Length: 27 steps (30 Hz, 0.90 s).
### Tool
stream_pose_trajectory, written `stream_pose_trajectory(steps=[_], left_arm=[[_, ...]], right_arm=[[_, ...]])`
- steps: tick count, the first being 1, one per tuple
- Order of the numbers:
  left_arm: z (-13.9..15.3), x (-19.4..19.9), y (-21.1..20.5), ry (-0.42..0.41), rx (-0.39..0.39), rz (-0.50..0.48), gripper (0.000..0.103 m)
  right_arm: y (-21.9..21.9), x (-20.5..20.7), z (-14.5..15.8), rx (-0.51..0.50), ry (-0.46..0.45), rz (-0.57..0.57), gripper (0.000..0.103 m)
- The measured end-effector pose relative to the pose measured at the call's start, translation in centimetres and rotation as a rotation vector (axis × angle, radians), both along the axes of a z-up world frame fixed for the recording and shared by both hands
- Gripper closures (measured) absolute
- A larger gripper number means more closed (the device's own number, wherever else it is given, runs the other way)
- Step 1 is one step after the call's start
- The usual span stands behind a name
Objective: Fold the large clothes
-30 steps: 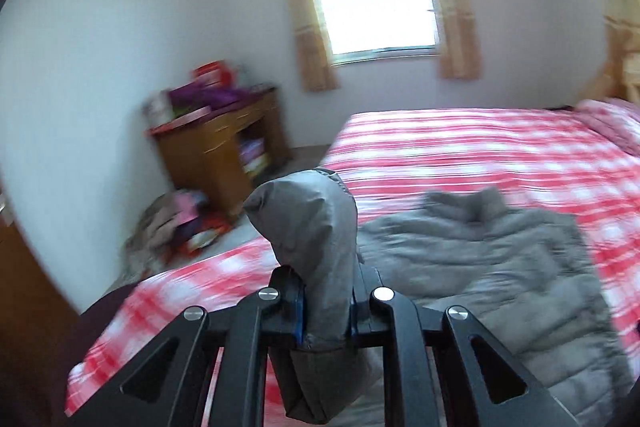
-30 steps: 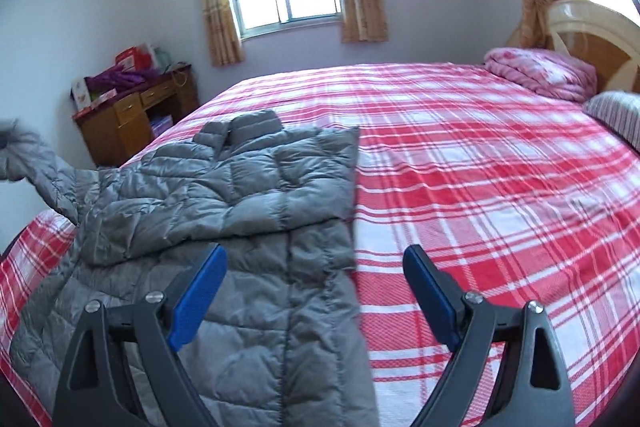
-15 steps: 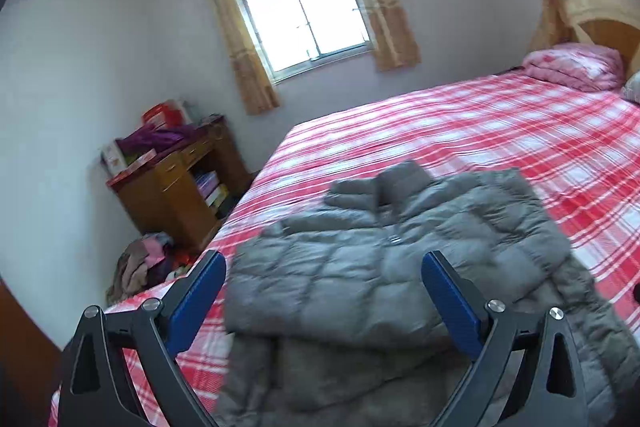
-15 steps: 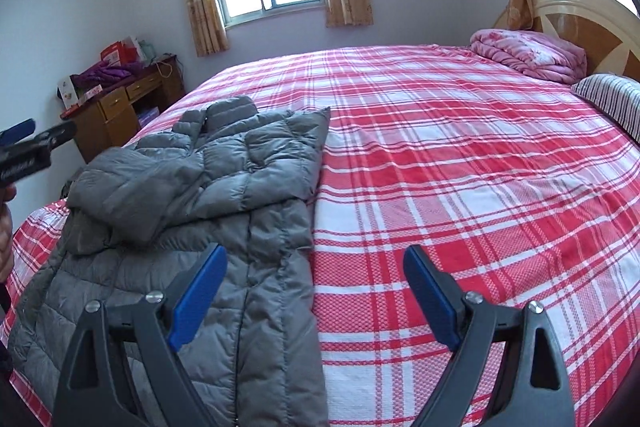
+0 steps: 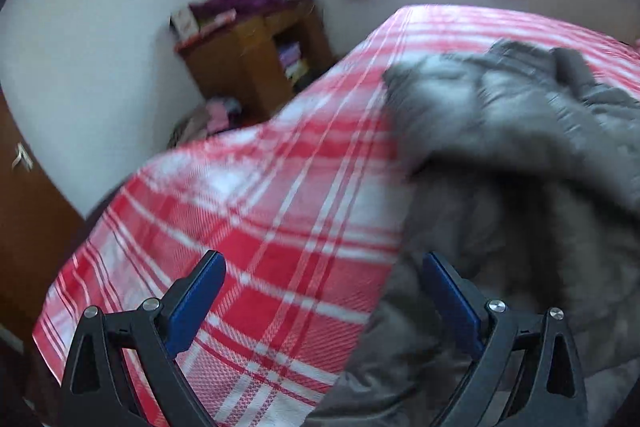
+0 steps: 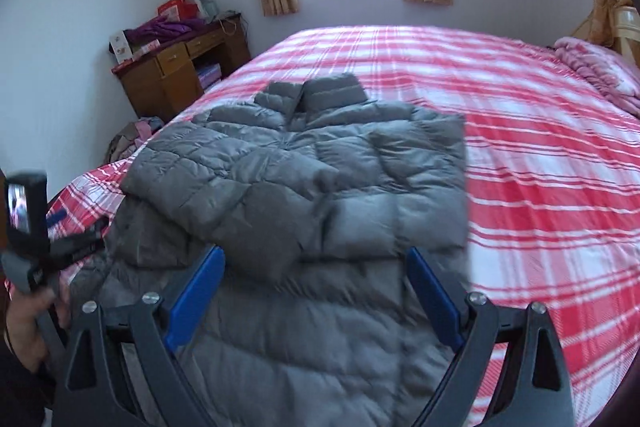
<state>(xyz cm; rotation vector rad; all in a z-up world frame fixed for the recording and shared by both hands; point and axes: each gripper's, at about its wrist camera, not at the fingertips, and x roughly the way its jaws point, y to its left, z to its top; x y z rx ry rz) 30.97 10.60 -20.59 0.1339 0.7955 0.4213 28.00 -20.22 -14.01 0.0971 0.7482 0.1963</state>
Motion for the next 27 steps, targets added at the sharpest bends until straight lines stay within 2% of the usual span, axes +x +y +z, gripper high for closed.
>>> stream_pose_trajectory(steps=[3,4,6,7,8,11,15,19,21,22,23,24,25,27], left_arm=[[-1.4,0.5,0.8,0.026,-0.025,0.030,0.004],[-1.7,0.6,1.2,0.030,-0.042,0.038,0.004],[-2.1,0.7,1.8,0.026,-0.067,0.044,0.004],[-2.2,0.7,1.9,0.023,-0.070,0.044,0.004],[-2.3,0.5,1.9,0.020,-0.072,0.043,0.004],[-2.6,0.4,2.1,0.009,-0.079,0.038,0.004],[-2.7,0.2,2.3,0.000,-0.085,0.041,0.004],[-2.7,-0.1,2.8,0.002,-0.099,0.058,0.003],[-2.4,-0.5,2.9,0.018,-0.106,0.065,0.003],[-2.1,-0.6,3.0,0.034,-0.110,0.059,0.003],[-1.4,-0.7,3.0,0.058,-0.119,0.047,0.003],[-0.2,-1.0,3.1,0.067,-0.127,0.032,0.003],[0.7,-1.2,3.0,0.056,-0.128,0.019,0.003],[4.0,-1.2,2.5,-0.003,-0.119,-0.019,0.003]], right_arm=[[1.2,2.2,-1.5,-0.005,0.041,-0.007,0.011],[1.5,2.9,-2.1,0.001,0.064,-0.009,0.019],[1.8,4.0,-3.3,0.019,0.112,0.010,0.042],[2.0,4.3,-3.9,0.031,0.130,0.024,0.063],[2.1,4.3,-4.2,0.033,0.135,0.030,0.074],[2.0,3.3,-4.0,-0.004,0.111,0.024,0.085],[0.7,1.9,-3.5,-0.026,0.082,0.001,0.086],[-0.2,1.7,-4.4,-0.038,0.096,-0.020,0.086],[-0.7,1.8,-4.9,-0.029,0.108,-0.029,0.082],[-1.0,1.8,-5.0,-0.022,0.112,-0.029,0.064],[-1.4,1.7,-4.8,-0.029,0.114,-0.046,0.041],[-1.8,1.5,-4.5,-0.030,0.113,-0.061,0.036],[-2.5,1.1,-3.8,-0.015,0.101,-0.079,0.037],[-4.0,0.2,-2.1,-0.032,0.077,-0.130,0.037]])
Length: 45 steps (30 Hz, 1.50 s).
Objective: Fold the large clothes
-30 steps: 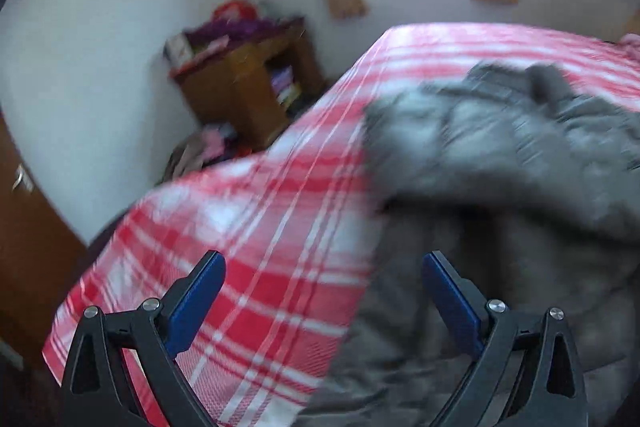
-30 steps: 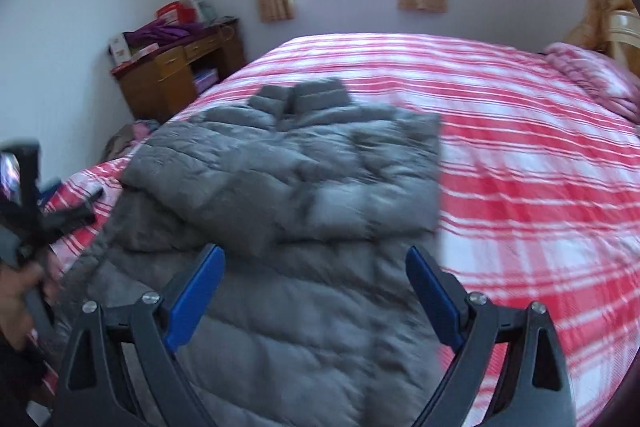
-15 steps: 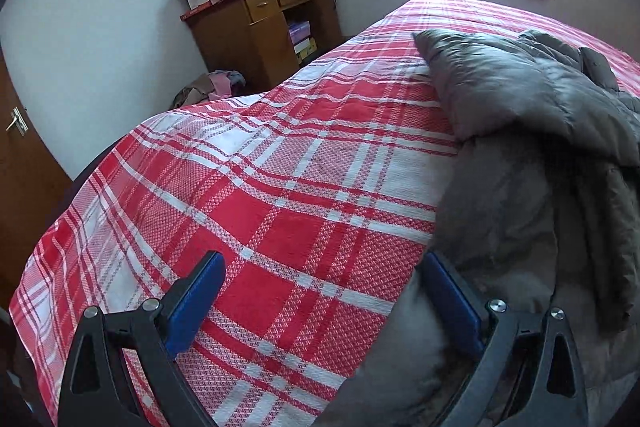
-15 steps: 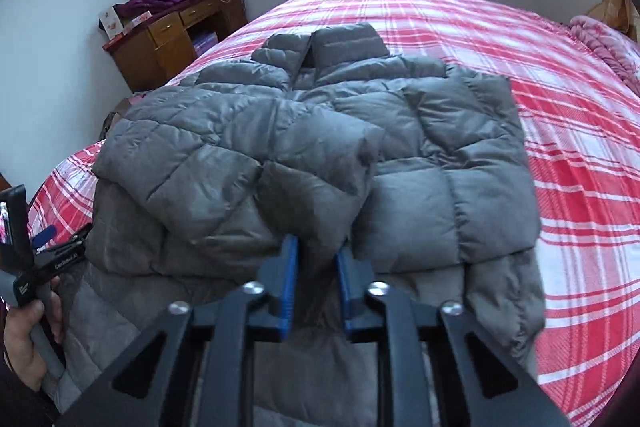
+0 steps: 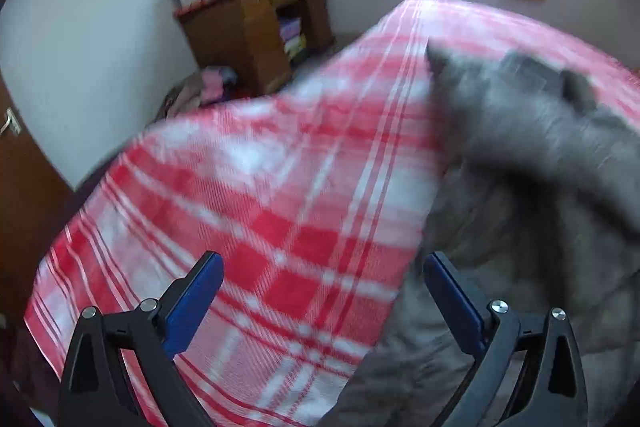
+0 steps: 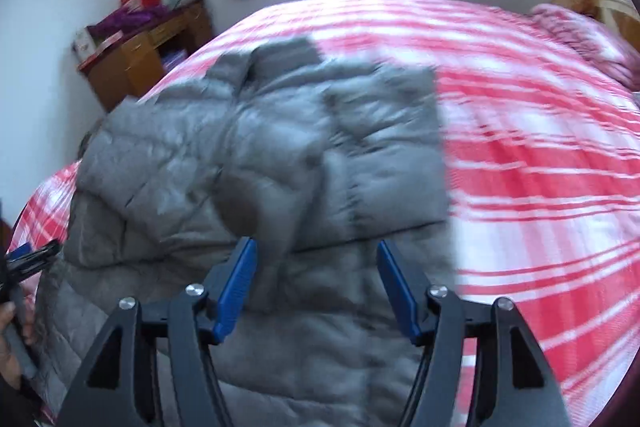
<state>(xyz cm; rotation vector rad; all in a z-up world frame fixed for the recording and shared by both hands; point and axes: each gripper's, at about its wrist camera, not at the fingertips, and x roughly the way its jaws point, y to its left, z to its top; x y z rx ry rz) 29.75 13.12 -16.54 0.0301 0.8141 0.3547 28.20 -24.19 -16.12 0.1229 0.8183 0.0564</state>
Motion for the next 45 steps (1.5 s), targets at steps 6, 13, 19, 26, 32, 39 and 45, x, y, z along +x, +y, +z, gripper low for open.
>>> stream_pose_trajectory(steps=[6,13,19,26,32,39,45], left_arm=[[6.0,5.0,-5.1,-0.135,0.013,-0.091,0.003],[3.1,12.5,-9.0,-0.167,-0.039,-0.105,0.003],[-3.6,16.9,-9.0,-0.009,-0.106,-0.077,0.003],[-6.4,17.6,-8.4,0.043,-0.188,-0.074,0.001],[-6.8,18.2,-9.3,0.065,-0.140,-0.069,0.001],[-7.0,18.2,-9.4,0.075,-0.121,-0.067,0.001],[-7.0,18.2,-9.3,0.074,-0.120,-0.067,0.001]], right_arm=[[-0.6,0.8,4.9,0.061,-0.091,-0.084,0.037],[5.3,6.0,4.3,0.077,-0.149,-0.056,0.036],[7.0,9.1,-0.1,0.068,-0.112,-0.078,0.036],[6.1,9.8,-3.4,0.086,-0.078,-0.085,0.036],[6.1,10.1,-4.2,0.088,-0.037,-0.077,0.035],[6.8,10.4,-4.6,0.024,-0.006,-0.078,0.033],[7.4,10.7,-4.8,-0.032,0.012,-0.083,0.033]])
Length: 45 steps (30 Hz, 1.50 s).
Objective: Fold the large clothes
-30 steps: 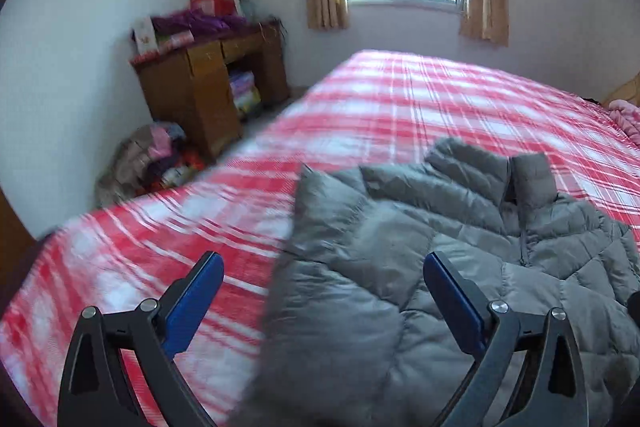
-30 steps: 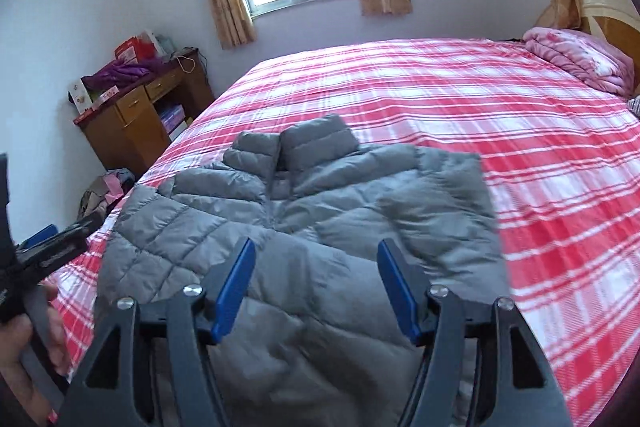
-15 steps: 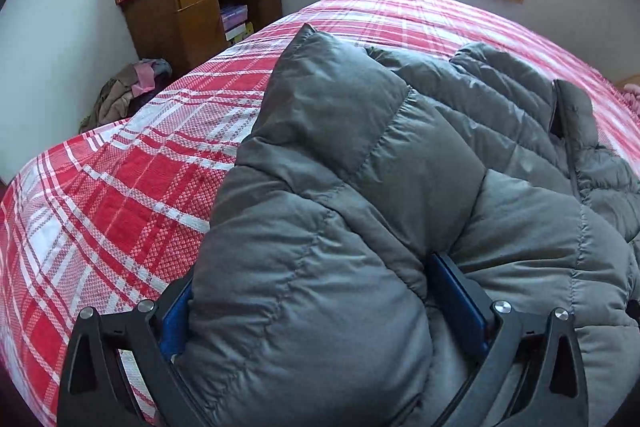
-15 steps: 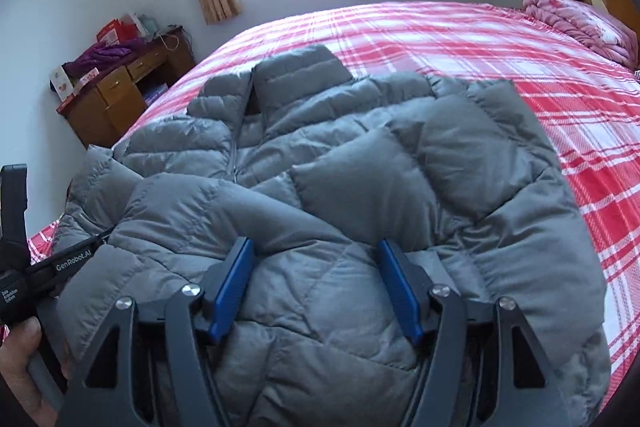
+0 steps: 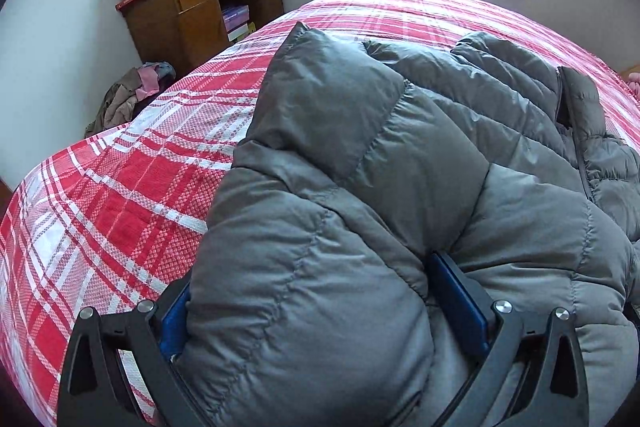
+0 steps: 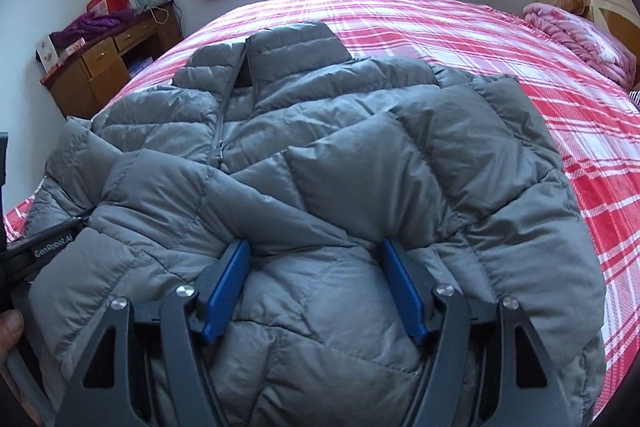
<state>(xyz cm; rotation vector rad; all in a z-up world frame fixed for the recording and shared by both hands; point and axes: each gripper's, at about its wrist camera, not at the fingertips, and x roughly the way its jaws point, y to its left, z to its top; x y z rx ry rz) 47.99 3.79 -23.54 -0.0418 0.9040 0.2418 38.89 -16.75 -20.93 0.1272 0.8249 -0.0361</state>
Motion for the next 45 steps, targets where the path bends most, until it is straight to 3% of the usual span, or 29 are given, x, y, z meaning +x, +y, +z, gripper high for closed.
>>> stream_pose_trajectory(steps=[14,33,37,40,42,45], left_arm=[[0.0,0.0,-0.1,0.000,0.007,0.002,0.001],[0.1,0.0,-0.2,0.001,0.008,0.002,0.001],[2.5,-0.9,0.2,0.018,0.014,-0.008,0.001],[6.4,-1.7,0.6,-0.080,-0.005,-0.044,0.001],[8.3,-0.9,1.0,-0.118,-0.009,-0.027,0.001],[8.2,2.1,1.2,-0.099,0.001,0.027,0.001]], right_arm=[[1.3,0.5,-0.2,-0.112,0.028,-0.016,0.031],[1.5,0.5,-0.3,-0.124,0.031,-0.017,0.030],[1.1,0.4,0.1,-0.088,0.032,0.002,0.029],[-0.5,-0.8,2.1,-0.045,-0.006,0.017,0.029],[-2.2,-1.2,4.2,-0.042,-0.072,0.002,0.025],[-5.7,0.3,6.4,-0.054,-0.121,-0.068,0.017]])
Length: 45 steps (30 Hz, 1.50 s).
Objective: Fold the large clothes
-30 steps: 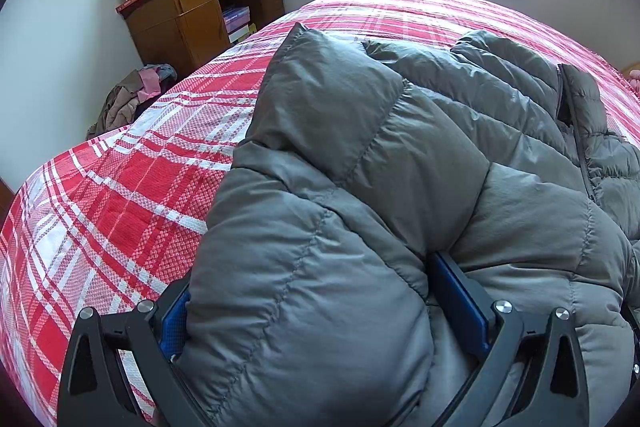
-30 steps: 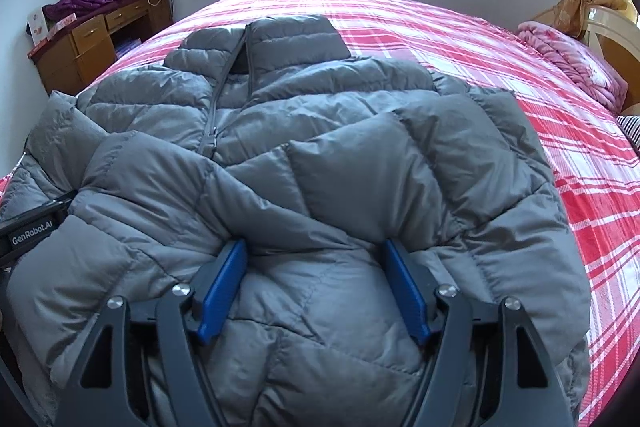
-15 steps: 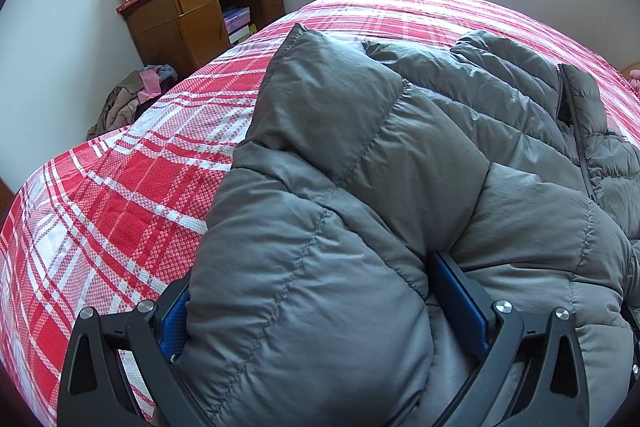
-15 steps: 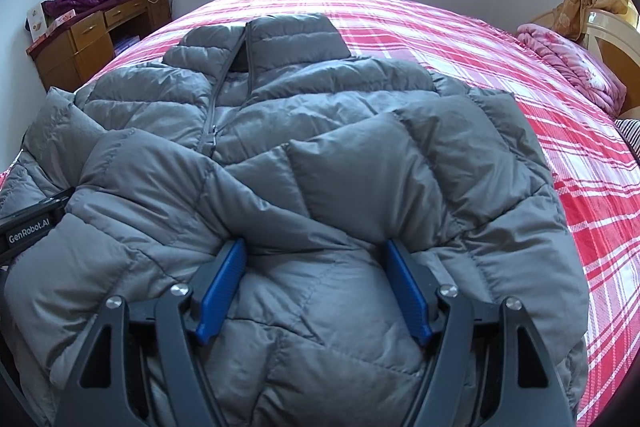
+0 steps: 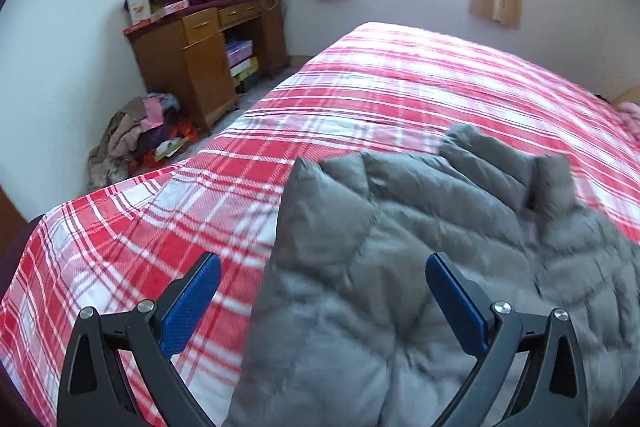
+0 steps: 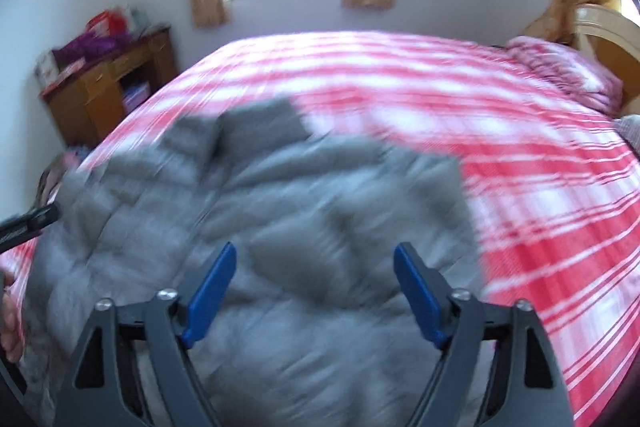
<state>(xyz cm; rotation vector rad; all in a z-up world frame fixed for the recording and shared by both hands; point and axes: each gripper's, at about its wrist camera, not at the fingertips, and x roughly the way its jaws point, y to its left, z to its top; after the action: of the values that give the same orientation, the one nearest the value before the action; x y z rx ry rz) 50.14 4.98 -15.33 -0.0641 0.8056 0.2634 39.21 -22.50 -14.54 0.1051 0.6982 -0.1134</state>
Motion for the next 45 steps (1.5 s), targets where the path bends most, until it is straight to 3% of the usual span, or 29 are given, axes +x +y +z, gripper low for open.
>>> stream_pose_trajectory(steps=[3,6,10,19,22,26,29,37,42,45], left_arm=[[-2.5,2.7,-0.5,0.090,-0.025,0.031,0.001],[-6.3,4.3,-1.6,0.171,0.028,0.044,0.001],[-7.3,3.5,-2.3,0.127,0.061,0.042,0.001],[-7.3,3.5,-3.9,0.123,0.141,0.061,0.001],[-6.0,3.7,-3.2,0.194,0.103,0.024,0.001],[-0.5,3.5,-2.9,0.086,0.082,-0.036,0.001],[1.4,6.5,-3.0,0.088,0.048,-0.066,0.001],[1.2,16.3,-2.7,0.215,-0.151,-0.018,0.001],[0.3,21.0,-4.9,0.255,-0.183,-0.036,0.001],[-0.3,23.1,-6.8,0.267,-0.163,-0.066,0.001]], right_arm=[[-3.7,2.9,-0.2,-0.021,0.021,-0.124,0.016],[-6.1,6.0,-3.0,-0.037,0.129,-0.153,0.015],[-7.6,6.9,-6.6,-0.009,0.199,-0.132,0.015],[-7.9,6.9,-7.1,-0.006,0.198,-0.142,0.010],[-7.9,6.9,-7.0,0.007,0.209,-0.128,0.009],[-8.2,6.4,-5.1,0.018,0.232,-0.065,0.009],[-8.3,6.8,-2.0,0.020,0.179,-0.072,0.007],[-5.7,15.2,1.7,0.151,0.188,-0.003,0.004],[-4.5,21.2,1.3,0.218,0.220,-0.016,0.003],[-3.6,24.0,0.8,0.234,0.245,-0.010,0.003]])
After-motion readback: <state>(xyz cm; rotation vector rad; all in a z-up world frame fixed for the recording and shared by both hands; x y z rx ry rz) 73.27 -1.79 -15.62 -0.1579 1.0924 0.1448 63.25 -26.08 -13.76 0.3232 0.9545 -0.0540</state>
